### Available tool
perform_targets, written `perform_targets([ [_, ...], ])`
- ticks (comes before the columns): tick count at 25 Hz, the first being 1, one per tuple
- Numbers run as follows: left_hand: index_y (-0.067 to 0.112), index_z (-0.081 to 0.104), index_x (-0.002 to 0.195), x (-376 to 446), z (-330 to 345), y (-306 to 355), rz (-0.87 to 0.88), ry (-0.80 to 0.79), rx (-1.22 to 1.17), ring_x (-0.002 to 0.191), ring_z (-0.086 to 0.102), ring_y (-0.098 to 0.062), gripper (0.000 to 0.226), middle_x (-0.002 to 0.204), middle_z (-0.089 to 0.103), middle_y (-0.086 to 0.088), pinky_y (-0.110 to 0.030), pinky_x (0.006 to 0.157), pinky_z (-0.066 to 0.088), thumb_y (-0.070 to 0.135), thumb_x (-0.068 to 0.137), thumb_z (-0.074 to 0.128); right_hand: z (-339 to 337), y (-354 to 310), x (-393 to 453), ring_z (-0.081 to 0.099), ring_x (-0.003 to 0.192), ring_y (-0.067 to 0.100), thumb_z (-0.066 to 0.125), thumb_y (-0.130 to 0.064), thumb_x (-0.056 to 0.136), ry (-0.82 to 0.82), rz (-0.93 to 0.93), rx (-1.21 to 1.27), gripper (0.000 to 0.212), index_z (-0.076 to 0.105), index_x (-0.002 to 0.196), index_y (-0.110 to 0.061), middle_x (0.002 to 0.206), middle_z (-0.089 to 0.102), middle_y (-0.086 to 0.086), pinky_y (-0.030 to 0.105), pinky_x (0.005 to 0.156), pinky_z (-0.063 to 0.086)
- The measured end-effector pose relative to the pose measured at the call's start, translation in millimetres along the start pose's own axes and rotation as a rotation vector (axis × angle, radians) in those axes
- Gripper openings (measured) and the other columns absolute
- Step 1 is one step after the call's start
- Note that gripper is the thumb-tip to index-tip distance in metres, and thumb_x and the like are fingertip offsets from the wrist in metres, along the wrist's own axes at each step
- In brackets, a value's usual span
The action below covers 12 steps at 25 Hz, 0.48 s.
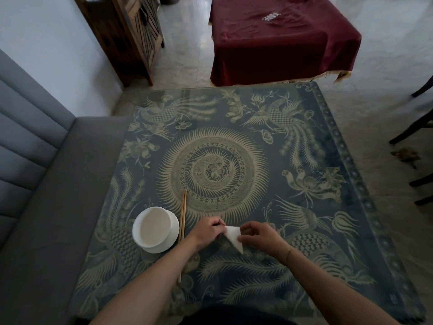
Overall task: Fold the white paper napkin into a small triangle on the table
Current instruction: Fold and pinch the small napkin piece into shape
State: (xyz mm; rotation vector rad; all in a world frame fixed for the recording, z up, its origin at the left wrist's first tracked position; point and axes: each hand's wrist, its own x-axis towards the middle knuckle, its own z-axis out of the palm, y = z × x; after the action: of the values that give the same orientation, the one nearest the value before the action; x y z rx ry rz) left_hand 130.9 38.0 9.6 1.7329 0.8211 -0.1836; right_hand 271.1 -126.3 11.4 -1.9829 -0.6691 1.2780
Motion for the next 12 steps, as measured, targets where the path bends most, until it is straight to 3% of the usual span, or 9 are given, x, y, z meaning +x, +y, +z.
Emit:
perform_targets([
  [3,0.025,0.066,0.068,-6.7,-10.6,-0.2,0.032,-0.072,0.100,0.065,0.056,-0.015,0.023,0.066,0.062,0.002,-0.035,0.067,0.045,0.011,0.086,0.066,5.9,-12.1,0.6,0.068,0.078,0.008,0.076,-0.026,0.083,-0.052,-0.028,0.002,0.013,0.073,0.096,-0.026,0.087,0.075,-0.004,0.020,0.068,0.055],
  [8,0.027,0.065,0.071,-13.8,-28.1,-1.8,0.057,-0.078,0.179,0.070,0.055,-0.009,0.019,0.073,0.062,0.005,-0.030,0.069,0.044,0.016,0.087,0.066,18.4,-28.0,3.8,0.059,0.056,-0.001,0.073,-0.022,0.085,-0.127,-0.021,-0.048,0.003,0.073,0.087,-0.020,0.069,0.070,-0.006,0.015,0.053,0.044],
  [12,0.018,0.067,0.084,-20.4,-31.5,-8.9,0.013,0.008,-0.038,0.068,0.055,-0.011,0.006,0.077,0.062,0.001,-0.026,0.062,0.044,0.014,0.088,0.069,27.5,-37.5,6.3,0.061,0.063,0.010,0.073,-0.017,0.086,-0.089,0.007,0.053,0.012,0.071,0.093,-0.007,0.078,0.071,0.005,0.021,0.055,0.046],
])
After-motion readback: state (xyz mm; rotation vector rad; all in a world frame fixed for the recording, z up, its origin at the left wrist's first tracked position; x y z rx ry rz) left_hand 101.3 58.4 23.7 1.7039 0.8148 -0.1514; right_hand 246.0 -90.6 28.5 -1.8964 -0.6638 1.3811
